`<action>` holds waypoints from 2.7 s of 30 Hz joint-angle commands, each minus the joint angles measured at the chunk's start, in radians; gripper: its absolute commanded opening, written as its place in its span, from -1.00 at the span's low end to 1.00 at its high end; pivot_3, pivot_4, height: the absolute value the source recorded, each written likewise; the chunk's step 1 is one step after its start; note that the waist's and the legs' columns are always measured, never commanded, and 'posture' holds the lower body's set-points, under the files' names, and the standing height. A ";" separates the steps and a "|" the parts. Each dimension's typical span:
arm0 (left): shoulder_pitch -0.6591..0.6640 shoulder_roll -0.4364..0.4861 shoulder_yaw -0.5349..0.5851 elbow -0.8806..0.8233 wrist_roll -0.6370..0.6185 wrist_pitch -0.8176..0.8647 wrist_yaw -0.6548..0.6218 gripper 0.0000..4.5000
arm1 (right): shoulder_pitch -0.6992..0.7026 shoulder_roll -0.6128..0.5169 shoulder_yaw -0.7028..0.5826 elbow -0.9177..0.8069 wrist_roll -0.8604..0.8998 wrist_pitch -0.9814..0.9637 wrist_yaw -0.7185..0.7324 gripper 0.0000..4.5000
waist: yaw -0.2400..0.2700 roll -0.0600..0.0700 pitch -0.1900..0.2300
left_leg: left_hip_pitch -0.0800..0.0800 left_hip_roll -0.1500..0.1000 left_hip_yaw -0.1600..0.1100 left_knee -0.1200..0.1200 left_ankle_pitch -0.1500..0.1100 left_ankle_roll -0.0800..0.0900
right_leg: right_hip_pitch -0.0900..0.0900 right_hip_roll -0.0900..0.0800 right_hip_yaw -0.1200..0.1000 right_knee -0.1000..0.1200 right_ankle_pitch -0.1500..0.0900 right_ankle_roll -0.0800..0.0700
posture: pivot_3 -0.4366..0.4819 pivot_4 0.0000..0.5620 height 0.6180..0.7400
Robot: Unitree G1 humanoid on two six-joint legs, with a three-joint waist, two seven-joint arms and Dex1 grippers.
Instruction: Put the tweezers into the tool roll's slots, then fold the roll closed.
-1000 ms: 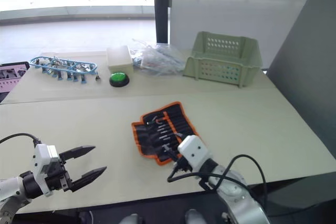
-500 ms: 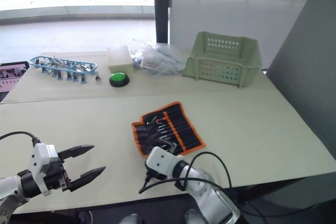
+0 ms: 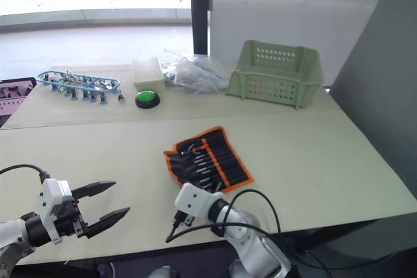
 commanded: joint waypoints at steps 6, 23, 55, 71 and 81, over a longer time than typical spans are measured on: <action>-0.023 0.023 -0.019 -0.001 0.004 -0.012 -0.002 1.00 | 0.000 -0.094 -0.043 -0.033 0.098 -0.200 0.136 -0.99 | 0.002 0.000 0.000 | 0.001 0.001 0.000 0.001 0.000 0.000 | 0.001 0.001 0.000 0.001 0.000 0.000 | -0.05 -0.47 0.69; -0.506 0.094 -0.366 0.482 0.184 -0.387 -0.371 1.00 | -0.003 -0.402 -0.180 0.132 0.286 -0.713 0.432 -0.99 | 0.003 -0.001 0.000 | 0.006 0.005 0.000 0.004 0.000 0.000 | 0.005 0.007 0.004 0.004 0.002 0.001 | -0.05 -0.47 0.69; -0.977 -0.130 -0.576 1.110 0.326 -0.714 -0.565 -0.41 | 0.079 -0.347 -0.258 0.018 0.273 -0.539 0.414 -1.00 | 0.005 0.020 0.013 | -0.002 -0.030 -0.056 0.015 0.008 0.014 | 0.027 -0.020 -0.037 0.019 -0.013 0.008 | -0.05 -0.47 0.67; -0.754 -0.021 -0.547 0.791 0.240 -0.607 -0.588 -0.98 | 0.058 -0.363 -0.293 0.078 0.174 -0.549 0.349 -1.00 | -0.008 0.020 0.013 | -0.004 -0.028 -0.049 0.014 0.008 0.015 | 0.020 -0.018 -0.029 0.020 -0.012 0.009 | -0.05 -0.47 0.67; -0.390 0.064 -0.472 0.299 0.209 -0.273 -0.274 -0.98 | -0.076 -0.387 -0.298 0.276 0.063 -0.664 0.309 -1.00 | 0.002 0.019 0.014 | -0.003 -0.026 -0.049 0.014 0.008 0.015 | 0.020 -0.015 -0.027 0.021 -0.012 0.009 | -0.05 -0.47 0.67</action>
